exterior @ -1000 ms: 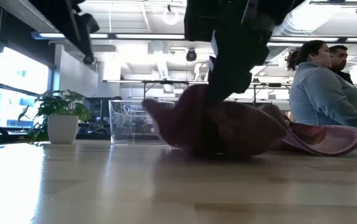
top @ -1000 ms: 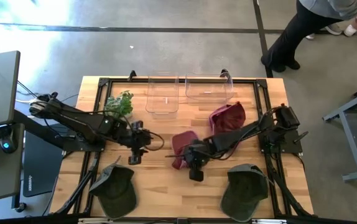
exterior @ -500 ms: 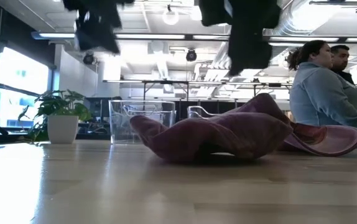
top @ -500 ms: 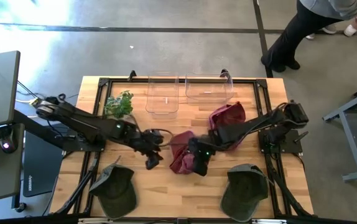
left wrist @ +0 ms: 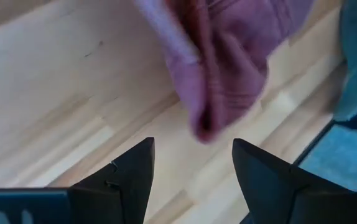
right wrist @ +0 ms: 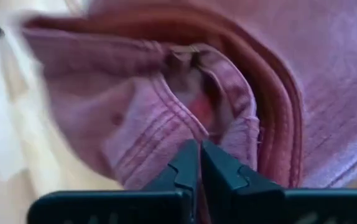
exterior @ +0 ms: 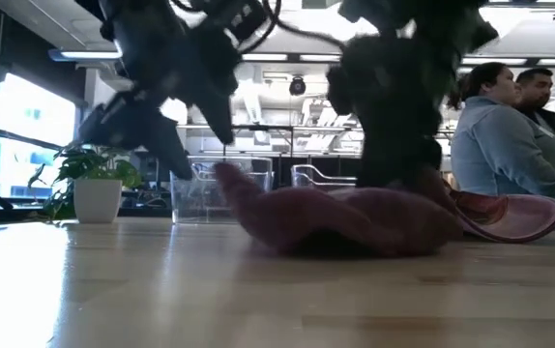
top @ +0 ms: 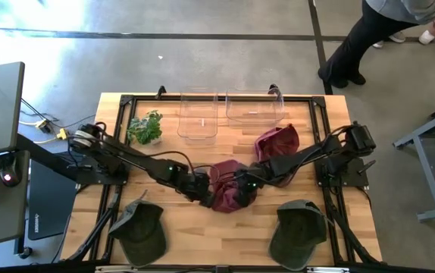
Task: Pick & Place hat
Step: Put the left red cap into the right transparent bin
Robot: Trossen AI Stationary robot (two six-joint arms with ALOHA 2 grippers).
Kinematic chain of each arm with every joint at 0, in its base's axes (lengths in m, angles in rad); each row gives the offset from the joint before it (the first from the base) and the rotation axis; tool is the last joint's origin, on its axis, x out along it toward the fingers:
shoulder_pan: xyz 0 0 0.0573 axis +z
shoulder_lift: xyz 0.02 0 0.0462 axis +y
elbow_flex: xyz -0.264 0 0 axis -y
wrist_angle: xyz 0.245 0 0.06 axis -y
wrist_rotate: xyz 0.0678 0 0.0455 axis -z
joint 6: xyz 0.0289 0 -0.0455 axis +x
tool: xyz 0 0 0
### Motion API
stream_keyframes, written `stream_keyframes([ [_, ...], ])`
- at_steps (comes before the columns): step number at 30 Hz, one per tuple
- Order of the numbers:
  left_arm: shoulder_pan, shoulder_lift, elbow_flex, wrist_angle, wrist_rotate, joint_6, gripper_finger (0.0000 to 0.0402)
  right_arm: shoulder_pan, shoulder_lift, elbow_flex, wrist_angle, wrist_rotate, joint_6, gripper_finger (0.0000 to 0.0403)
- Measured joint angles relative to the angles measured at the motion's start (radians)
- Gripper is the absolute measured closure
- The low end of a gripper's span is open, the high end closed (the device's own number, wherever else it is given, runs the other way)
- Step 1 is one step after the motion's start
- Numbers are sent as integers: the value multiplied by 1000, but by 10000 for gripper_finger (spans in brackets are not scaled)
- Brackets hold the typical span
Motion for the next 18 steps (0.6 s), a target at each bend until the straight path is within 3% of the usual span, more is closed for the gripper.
stream_keyframes([
  [5,15,75,-2,107,12,-92,193,0,0,-92,82,-4,-23,396],
  [9,31,88,2,242,-36,-128,193,0,0,-121,109,-27,-43,400],
  [14,32,90,1,292,-127,-269,193,0,0,-128,114,-29,-80,398],
  [18,25,90,0,271,-129,-302,197,0,0,-128,138,-27,-116,401],
])
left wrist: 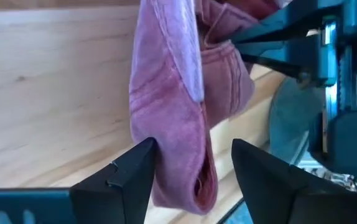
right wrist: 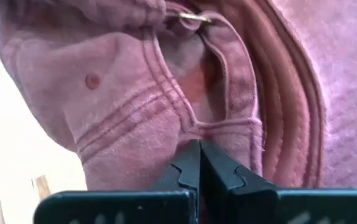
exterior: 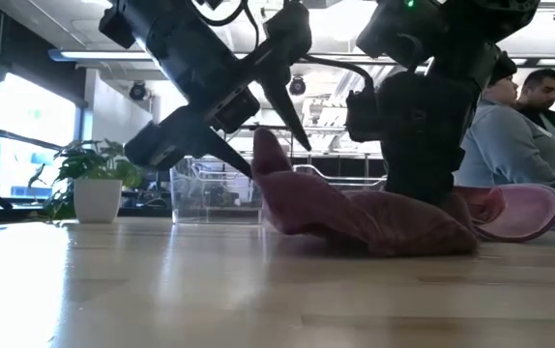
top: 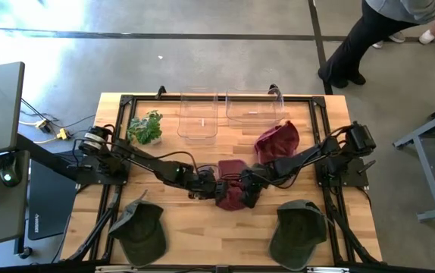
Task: Pick & Place hat
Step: Put the left red cap into the right transparent bin
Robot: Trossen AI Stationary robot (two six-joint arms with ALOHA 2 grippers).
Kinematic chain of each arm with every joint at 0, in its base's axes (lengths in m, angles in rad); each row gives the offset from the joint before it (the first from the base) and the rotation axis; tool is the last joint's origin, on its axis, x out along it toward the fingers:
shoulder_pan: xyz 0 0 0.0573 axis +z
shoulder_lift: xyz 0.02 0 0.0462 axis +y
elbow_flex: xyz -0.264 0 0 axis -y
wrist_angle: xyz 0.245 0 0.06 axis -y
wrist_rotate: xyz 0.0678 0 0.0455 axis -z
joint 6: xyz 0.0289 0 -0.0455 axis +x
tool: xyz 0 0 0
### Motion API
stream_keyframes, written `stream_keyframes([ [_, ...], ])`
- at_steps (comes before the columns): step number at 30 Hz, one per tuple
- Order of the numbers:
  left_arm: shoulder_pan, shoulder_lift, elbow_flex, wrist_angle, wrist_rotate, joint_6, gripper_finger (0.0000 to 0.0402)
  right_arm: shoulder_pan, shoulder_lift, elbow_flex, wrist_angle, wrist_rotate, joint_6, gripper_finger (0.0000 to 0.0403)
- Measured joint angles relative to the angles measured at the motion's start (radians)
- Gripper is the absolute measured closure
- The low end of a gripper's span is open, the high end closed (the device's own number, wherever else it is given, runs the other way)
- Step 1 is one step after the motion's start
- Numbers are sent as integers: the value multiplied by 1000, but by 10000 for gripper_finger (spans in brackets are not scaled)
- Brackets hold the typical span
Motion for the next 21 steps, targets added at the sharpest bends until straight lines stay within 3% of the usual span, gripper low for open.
stream_keyframes([
  [4,0,0,0,-41,7,9,243,-2,0,0,6,5,-8,400],
  [10,11,-1,0,-132,-8,48,381,-2,-9,0,-11,11,-27,399],
  [17,7,-6,20,-150,-7,31,391,-42,-160,0,-97,-10,-82,399],
  [21,7,-6,46,-152,-15,39,394,-66,-237,1,-52,-97,-141,396],
])
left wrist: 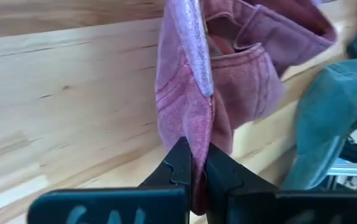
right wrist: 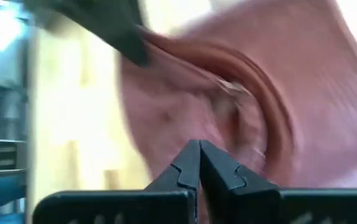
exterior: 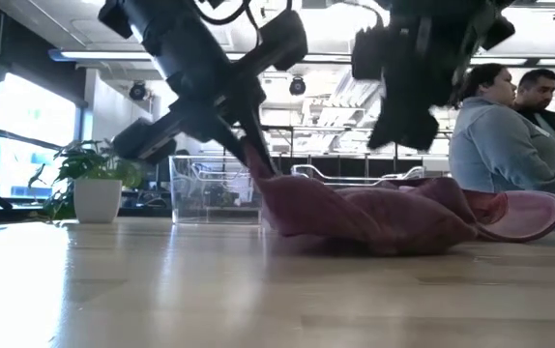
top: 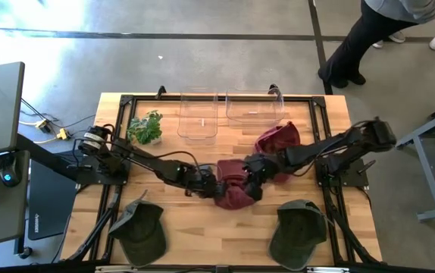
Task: Pick & Place hat
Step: Put the left red cap into the right transparent bin
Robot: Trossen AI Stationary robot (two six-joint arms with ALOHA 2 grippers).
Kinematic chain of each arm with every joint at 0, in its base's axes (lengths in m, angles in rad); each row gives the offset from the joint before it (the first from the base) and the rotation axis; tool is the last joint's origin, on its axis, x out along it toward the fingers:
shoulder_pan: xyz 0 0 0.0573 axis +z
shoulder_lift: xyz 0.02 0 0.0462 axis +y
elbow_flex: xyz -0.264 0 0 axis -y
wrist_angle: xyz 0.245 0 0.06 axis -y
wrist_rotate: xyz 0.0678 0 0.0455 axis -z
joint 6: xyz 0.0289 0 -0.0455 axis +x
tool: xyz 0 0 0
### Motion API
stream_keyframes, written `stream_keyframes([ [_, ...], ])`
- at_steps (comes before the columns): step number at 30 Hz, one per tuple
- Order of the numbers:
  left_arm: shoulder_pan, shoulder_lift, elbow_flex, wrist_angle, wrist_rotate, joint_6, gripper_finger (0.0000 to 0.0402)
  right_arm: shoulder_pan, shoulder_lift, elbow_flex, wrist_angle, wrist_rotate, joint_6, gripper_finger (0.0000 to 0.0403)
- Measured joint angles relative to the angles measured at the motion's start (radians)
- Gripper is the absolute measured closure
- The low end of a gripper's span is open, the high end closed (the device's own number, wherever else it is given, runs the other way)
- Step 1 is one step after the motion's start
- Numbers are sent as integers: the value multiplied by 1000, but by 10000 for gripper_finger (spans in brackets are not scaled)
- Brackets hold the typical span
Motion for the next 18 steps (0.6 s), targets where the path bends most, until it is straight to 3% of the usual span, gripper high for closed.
stream_keyframes([
  [3,0,0,24,-5,-7,20,395,3,2,1,58,-29,-33,401],
  [8,0,0,60,-74,-52,22,398,28,104,0,133,98,7,401],
  [12,0,-22,90,-161,-94,24,400,52,221,1,285,55,19,402],
  [18,1,-74,100,-194,-92,25,400,78,339,0,318,37,29,402],
])
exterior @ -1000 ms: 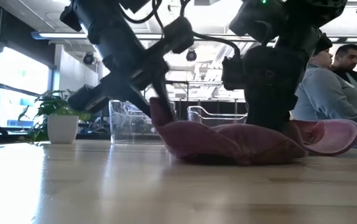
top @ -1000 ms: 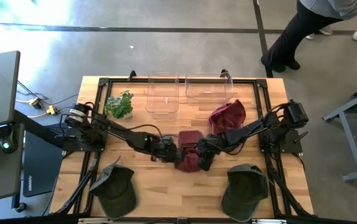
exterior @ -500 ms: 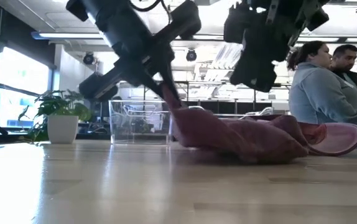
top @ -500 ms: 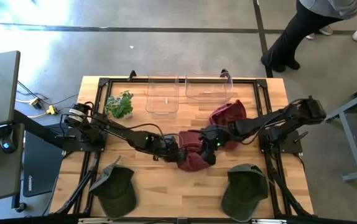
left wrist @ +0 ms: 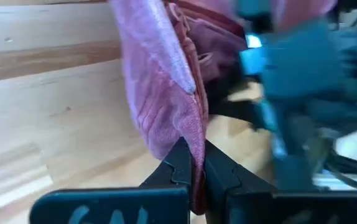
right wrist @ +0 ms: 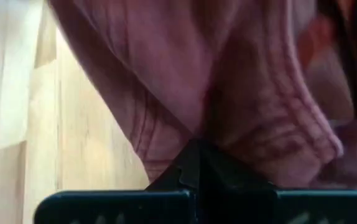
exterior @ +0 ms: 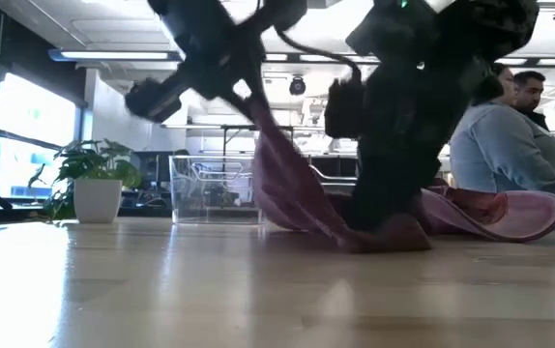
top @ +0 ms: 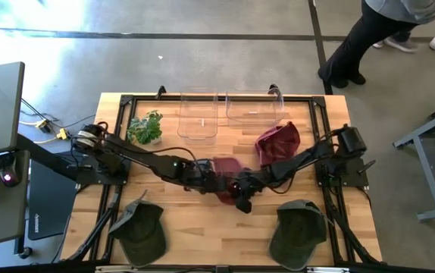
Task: Pick & Place hat
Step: Put the left red cap into the right transparent bin
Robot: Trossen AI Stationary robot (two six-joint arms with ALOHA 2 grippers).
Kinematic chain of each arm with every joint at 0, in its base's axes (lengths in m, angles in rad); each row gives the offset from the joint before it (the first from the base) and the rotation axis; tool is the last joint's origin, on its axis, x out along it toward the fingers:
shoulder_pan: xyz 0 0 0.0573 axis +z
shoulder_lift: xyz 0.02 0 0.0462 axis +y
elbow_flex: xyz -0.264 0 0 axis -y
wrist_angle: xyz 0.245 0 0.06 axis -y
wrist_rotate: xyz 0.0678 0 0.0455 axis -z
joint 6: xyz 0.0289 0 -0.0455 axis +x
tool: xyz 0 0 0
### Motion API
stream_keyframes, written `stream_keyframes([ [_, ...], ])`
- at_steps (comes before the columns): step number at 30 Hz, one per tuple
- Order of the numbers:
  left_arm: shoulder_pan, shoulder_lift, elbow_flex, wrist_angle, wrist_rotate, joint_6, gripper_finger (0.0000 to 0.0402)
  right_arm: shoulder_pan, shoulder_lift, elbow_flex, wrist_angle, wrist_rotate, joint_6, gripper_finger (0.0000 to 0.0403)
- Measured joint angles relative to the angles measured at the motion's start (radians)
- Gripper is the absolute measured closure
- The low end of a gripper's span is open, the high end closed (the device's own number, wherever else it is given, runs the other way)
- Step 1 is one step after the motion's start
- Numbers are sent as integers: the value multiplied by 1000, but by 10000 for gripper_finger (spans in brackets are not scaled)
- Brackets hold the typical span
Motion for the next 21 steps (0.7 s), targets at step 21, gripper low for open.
stream_keyframes([
  [21,0,-26,-1,-150,147,42,401,-9,-80,1,-1,152,133,403],
])
